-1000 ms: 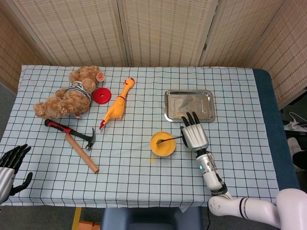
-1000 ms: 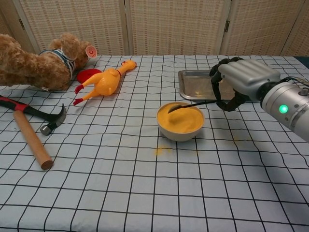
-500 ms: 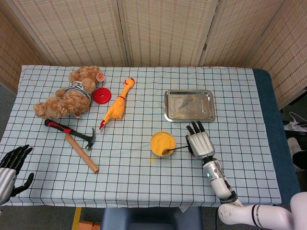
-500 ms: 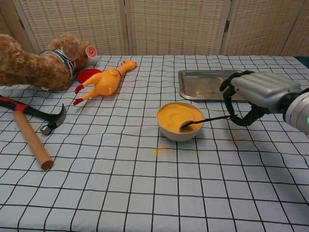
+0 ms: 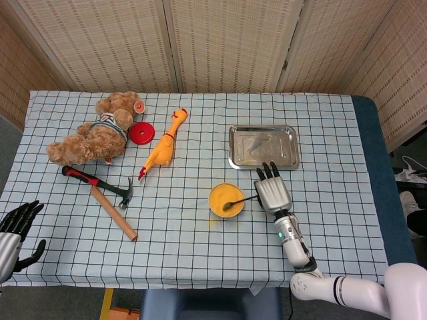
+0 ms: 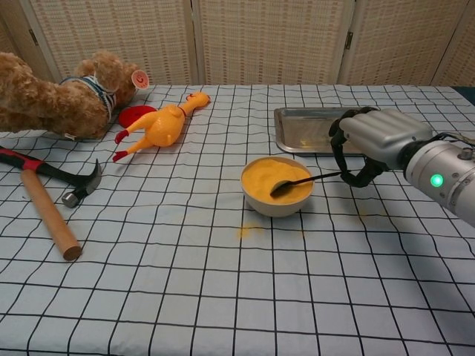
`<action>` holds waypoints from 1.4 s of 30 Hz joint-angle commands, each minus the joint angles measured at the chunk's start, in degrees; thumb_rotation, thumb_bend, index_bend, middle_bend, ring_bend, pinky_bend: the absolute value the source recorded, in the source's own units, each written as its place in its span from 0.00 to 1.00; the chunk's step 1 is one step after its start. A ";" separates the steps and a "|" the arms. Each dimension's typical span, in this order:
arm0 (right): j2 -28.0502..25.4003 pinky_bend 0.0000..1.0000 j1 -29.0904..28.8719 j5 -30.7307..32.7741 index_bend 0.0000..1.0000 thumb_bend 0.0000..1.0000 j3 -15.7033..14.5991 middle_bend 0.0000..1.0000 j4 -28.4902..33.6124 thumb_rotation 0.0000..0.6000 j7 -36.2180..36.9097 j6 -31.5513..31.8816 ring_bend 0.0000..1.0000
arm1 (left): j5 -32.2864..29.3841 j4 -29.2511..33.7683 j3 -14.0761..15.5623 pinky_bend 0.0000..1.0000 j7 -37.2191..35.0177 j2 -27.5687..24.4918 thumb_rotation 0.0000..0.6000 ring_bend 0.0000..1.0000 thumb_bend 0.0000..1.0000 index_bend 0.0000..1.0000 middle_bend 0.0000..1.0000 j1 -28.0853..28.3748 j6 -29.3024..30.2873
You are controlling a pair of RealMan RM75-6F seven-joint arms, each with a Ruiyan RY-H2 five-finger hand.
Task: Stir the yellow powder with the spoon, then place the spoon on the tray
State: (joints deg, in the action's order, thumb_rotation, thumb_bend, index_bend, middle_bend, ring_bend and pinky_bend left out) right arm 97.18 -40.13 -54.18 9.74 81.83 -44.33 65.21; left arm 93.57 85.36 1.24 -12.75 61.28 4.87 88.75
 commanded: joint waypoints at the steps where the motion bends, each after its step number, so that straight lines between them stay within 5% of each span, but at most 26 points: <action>1: 0.93 0.00 -0.56 -0.23 0.90 0.63 0.49 0.17 -1.25 1.00 -0.34 0.28 0.00 | -0.08 -0.04 -0.05 0.10 -0.12 -0.05 1.00 0.00 0.46 0.00 0.00 0.02 -0.03; 13: -0.84 0.00 0.28 -1.64 0.91 0.63 2.01 0.17 0.73 1.00 3.68 1.22 0.00 | 0.10 0.07 0.03 0.10 0.21 0.02 1.00 0.00 0.46 0.00 0.00 0.00 0.00; 26: 4.41 0.00 -3.31 3.25 0.90 0.63 4.25 0.17 -7.17 1.00 2.64 -3.52 0.00 | -0.57 0.14 -0.19 0.10 0.50 0.15 1.00 0.00 0.46 0.00 0.00 0.31 -0.82; 42: -4.18 0.00 -0.76 2.72 0.90 0.64 -0.06 0.17 7.90 1.00 -4.12 0.99 0.00 | 0.61 0.02 0.14 0.10 0.45 0.21 1.00 0.00 0.46 0.00 0.00 0.01 0.27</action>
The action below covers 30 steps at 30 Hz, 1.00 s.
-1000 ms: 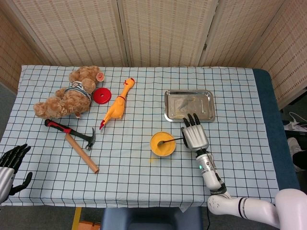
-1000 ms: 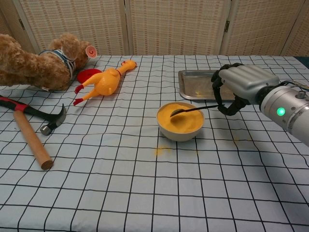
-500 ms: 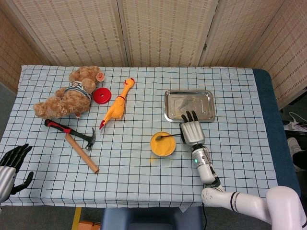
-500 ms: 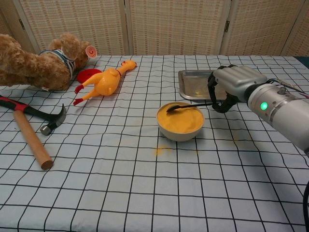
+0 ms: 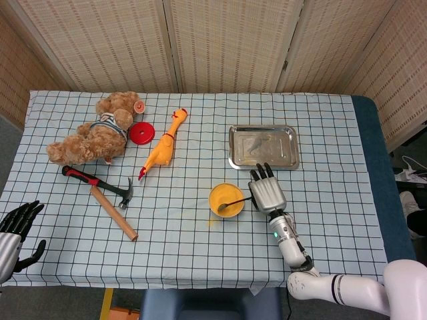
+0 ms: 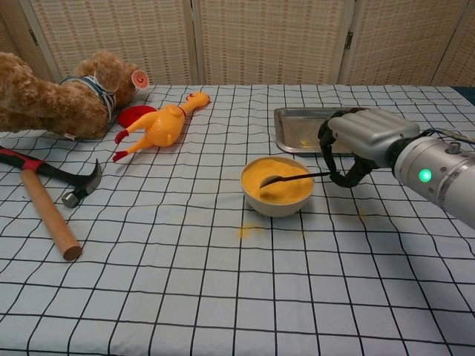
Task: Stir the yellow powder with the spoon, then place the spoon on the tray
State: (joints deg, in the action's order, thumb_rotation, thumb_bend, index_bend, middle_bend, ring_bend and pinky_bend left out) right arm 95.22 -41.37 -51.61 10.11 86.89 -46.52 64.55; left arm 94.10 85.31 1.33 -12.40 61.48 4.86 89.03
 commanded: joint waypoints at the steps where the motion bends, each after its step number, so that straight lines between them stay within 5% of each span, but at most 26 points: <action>1: -2.52 0.00 0.44 0.30 0.90 0.64 -0.25 0.17 3.24 1.00 -2.18 1.94 0.00 | 0.13 0.12 0.06 0.10 0.19 0.01 1.00 0.00 0.46 0.00 0.00 0.03 -0.03; 30: 1.40 0.00 -6.68 7.31 0.91 0.65 0.75 0.17 -3.82 1.00 -13.51 1.45 0.00 | -0.08 -0.04 0.09 0.10 -0.40 -0.14 1.00 0.00 0.46 0.00 0.00 0.23 -0.40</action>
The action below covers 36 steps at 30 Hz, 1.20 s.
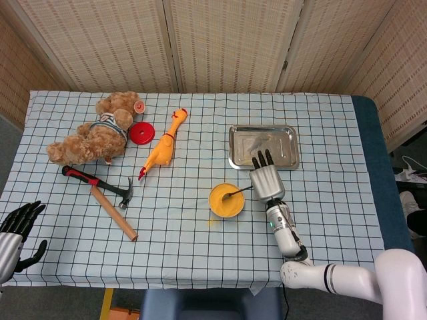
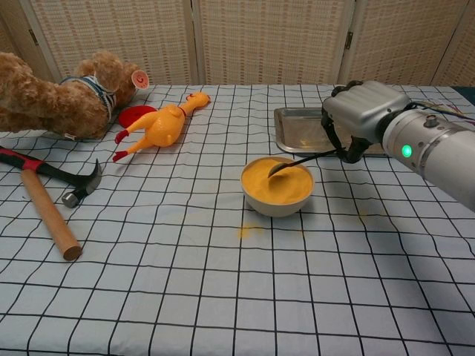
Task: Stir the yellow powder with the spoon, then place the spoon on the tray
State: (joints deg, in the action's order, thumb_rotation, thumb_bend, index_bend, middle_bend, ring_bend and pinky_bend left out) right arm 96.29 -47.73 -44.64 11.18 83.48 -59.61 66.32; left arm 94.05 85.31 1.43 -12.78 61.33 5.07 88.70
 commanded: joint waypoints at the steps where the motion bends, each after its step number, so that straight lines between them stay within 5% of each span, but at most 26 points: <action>1: 0.35 0.00 -0.39 0.44 0.91 0.65 -0.50 0.17 -0.40 1.00 -0.61 -0.38 0.00 | -0.05 -0.04 -0.02 0.10 -0.03 0.01 1.00 0.00 0.46 0.00 0.00 0.06 -0.12; 19: -5.73 0.00 0.68 0.55 0.91 0.65 -2.96 0.18 10.80 1.00 -3.04 4.21 0.00 | 0.82 0.25 0.30 0.10 0.40 0.05 1.00 0.00 0.46 0.00 0.00 -0.07 0.47; 29: 0.21 0.00 2.14 -7.45 0.90 0.65 -2.43 0.18 0.82 1.00 5.83 7.02 0.00 | 0.51 0.25 0.17 0.10 0.39 0.02 1.00 0.00 0.46 0.00 0.00 -0.09 0.49; 36: 3.68 0.00 1.73 -3.89 0.90 0.65 1.83 0.18 -9.45 1.00 10.30 2.91 0.00 | 0.10 0.09 0.06 0.10 0.26 0.05 1.00 0.00 0.46 0.00 0.00 0.10 -0.02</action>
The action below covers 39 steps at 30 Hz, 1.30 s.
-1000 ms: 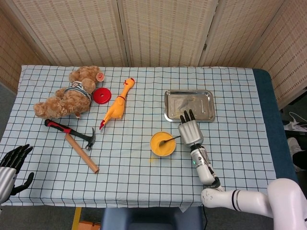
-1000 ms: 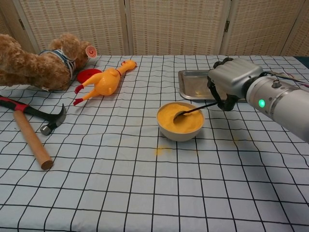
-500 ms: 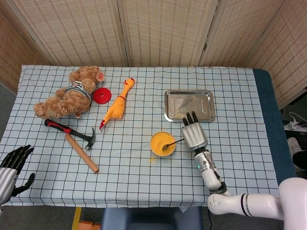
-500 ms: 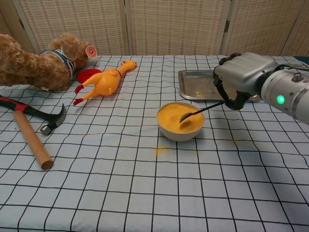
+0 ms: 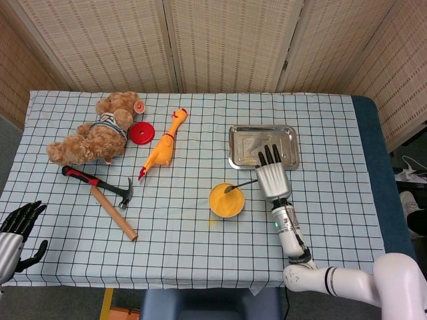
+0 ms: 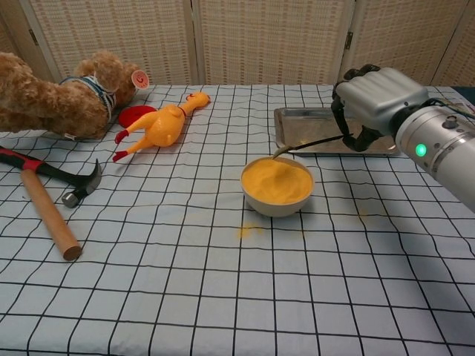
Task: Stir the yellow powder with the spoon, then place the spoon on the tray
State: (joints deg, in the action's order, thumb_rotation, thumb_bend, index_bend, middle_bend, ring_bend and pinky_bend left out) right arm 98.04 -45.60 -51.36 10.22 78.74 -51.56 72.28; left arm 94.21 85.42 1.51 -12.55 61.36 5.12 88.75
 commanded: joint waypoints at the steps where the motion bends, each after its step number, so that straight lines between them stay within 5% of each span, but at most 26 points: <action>1: 2.38 0.00 -0.84 3.98 0.89 0.65 3.69 0.18 -6.34 1.00 2.33 -4.13 0.00 | -0.07 0.01 -0.02 0.10 0.11 0.02 1.00 0.00 0.46 0.00 0.00 0.06 -0.12; 12: 13.85 0.00 -9.61 13.03 0.86 0.65 12.46 0.18 -36.52 1.00 2.54 -16.23 0.00 | -1.10 0.25 -0.25 0.10 1.21 0.29 1.00 0.00 0.46 0.00 0.00 0.48 -1.51; 17: 18.71 0.00 -13.13 13.27 0.78 0.65 14.11 0.18 -47.82 1.00 4.18 -21.32 0.00 | -1.75 0.17 -0.49 0.10 1.35 0.34 1.00 0.00 0.46 0.00 0.00 0.58 -1.91; 19: 20.20 0.00 -14.34 13.65 0.68 0.65 15.15 0.18 -51.59 1.00 5.00 -23.68 0.00 | -1.97 0.11 -0.56 0.10 1.33 0.37 1.00 0.00 0.46 0.00 0.00 0.69 -2.22; 21: 21.09 0.00 -15.21 14.47 0.50 0.65 16.32 0.18 -54.14 1.00 5.28 -26.30 0.00 | -2.18 0.00 -0.59 0.10 1.30 0.39 1.00 0.00 0.46 0.00 0.00 0.78 -2.52; 22: 21.32 0.00 -15.47 14.84 0.34 0.62 16.74 0.16 -54.90 1.00 5.05 -27.29 0.00 | -2.26 -0.01 -0.61 0.10 1.28 0.39 1.00 0.00 0.46 0.00 0.00 0.81 -2.61; 25: 21.34 0.00 -15.88 15.80 0.03 0.45 17.70 0.08 -55.95 1.00 3.24 -29.23 0.00 | -2.48 -0.08 -0.70 0.10 1.19 0.37 1.00 0.00 0.46 0.00 0.00 0.89 -2.80; 28: 20.02 0.00 -15.47 16.36 0.00 0.31 18.71 0.04 -53.93 1.00 2.66 -29.16 0.00 | -2.41 -0.08 -0.65 0.10 1.19 0.35 1.00 0.00 0.46 0.00 0.00 0.88 -2.79; 32: 15.31 0.00 -12.77 15.39 0.00 0.27 19.15 0.02 -44.80 1.00 4.01 -25.58 0.00 | -2.16 -0.09 -0.55 0.10 1.35 0.40 1.00 0.00 0.46 0.00 0.00 0.80 -2.59; 35: 8.03 0.00 -7.58 12.65 0.00 0.26 18.32 0.02 -29.31 1.00 6.18 -19.31 0.00 | -2.22 -0.09 -0.55 0.10 1.46 0.43 1.00 0.00 0.46 0.00 0.00 0.73 -2.51; 39: -6.17 0.00 3.35 5.51 0.00 0.26 14.37 0.02 -0.39 1.00 9.76 -9.07 0.00 | -2.49 0.06 -0.70 0.10 1.91 0.51 1.00 0.00 0.46 0.00 0.00 0.64 -2.40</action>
State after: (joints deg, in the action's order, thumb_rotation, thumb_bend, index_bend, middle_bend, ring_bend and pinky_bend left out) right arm 107.74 -54.29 -38.36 28.09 48.72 -46.28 51.18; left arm 91.81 85.43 0.87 -10.74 61.84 5.76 86.36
